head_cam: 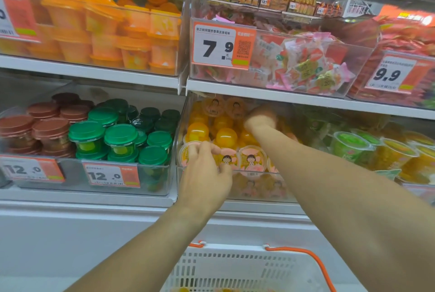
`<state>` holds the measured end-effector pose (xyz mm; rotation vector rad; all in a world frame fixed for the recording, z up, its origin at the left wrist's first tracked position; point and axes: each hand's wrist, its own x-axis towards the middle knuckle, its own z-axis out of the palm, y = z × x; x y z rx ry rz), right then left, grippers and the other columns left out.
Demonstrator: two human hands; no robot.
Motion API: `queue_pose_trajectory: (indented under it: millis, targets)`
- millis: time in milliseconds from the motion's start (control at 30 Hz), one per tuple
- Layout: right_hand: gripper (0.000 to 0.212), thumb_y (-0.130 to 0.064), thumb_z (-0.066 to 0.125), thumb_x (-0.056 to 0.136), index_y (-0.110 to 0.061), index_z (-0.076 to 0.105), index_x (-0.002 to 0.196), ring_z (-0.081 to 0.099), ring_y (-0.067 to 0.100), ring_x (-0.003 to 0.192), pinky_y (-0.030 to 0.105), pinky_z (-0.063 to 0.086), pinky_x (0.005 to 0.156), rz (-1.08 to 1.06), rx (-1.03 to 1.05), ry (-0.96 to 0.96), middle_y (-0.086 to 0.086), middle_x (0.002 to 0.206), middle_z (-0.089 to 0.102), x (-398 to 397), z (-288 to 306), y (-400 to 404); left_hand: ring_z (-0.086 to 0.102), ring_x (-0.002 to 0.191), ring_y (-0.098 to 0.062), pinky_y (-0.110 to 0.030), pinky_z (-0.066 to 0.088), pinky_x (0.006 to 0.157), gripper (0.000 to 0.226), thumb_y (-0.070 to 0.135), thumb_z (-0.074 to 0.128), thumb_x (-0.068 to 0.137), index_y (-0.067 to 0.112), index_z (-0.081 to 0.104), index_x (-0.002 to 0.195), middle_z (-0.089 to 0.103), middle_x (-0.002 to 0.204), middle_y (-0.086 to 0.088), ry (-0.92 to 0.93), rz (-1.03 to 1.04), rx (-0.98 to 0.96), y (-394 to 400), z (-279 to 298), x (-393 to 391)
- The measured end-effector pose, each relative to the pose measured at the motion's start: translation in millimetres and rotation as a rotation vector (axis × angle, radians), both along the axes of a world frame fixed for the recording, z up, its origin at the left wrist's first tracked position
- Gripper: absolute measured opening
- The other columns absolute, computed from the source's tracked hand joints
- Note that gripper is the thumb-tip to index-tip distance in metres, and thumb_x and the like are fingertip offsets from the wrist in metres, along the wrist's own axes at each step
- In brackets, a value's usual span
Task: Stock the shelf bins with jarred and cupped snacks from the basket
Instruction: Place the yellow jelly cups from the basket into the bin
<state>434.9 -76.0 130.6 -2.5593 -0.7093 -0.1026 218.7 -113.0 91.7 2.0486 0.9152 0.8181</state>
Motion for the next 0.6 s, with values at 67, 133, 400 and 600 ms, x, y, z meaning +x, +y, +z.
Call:
queue_pose_trajectory:
  millis: [67,133,400,600]
  targets:
    - [0.028,-0.016,0.055,0.089,-0.003,0.063,0.113,0.061,0.033,0.111,0.041,0.05,0.098,0.025,0.043,-0.04,0.015,0.114,0.064,-5.6,-0.7,-9.4,0.047,0.083,-0.004,-0.02,0.039,0.069,0.019,0.02,0.057,0.095,0.029,0.048,0.11,0.038,0.119,0.009,-0.051,0.008,0.061,-1.3,-1.2,-1.8]
    - [0.019,-0.017,0.056,0.092,-0.002,0.063,0.1,0.059,0.037,0.109,0.047,0.045,0.102,0.1,0.209,-0.049,0.017,0.104,0.065,-18.0,-5.3,-35.6,0.051,0.084,-0.005,-0.022,0.04,0.069,0.019,0.015,0.058,0.092,0.029,0.051,0.102,0.046,0.106,0.014,-0.136,-0.01,0.127,-4.5,-0.3,-5.5]
    - [0.01,-0.01,0.062,0.092,-0.01,0.059,0.082,0.045,0.018,0.079,0.028,0.035,0.072,0.609,0.617,-0.436,0.003,0.082,0.053,-88.7,-61.3,-162.4,0.067,0.069,-0.022,-0.043,0.06,0.069,0.017,0.021,0.048,0.093,0.016,0.063,0.098,0.067,0.087,-0.004,0.609,-0.522,-0.075,-27.4,-61.9,-14.5]
    - [0.01,-0.026,0.051,0.099,-0.022,0.057,0.106,0.042,0.0,0.069,0.03,0.042,0.071,0.758,0.059,0.076,-0.011,0.1,0.049,-112.4,-219.7,-216.4,0.061,0.108,-0.025,-0.039,0.051,0.097,0.041,0.027,0.053,0.091,0.016,0.052,0.131,0.058,0.128,-0.007,1.15,-0.504,-0.179,-34.4,-218.7,-33.1]
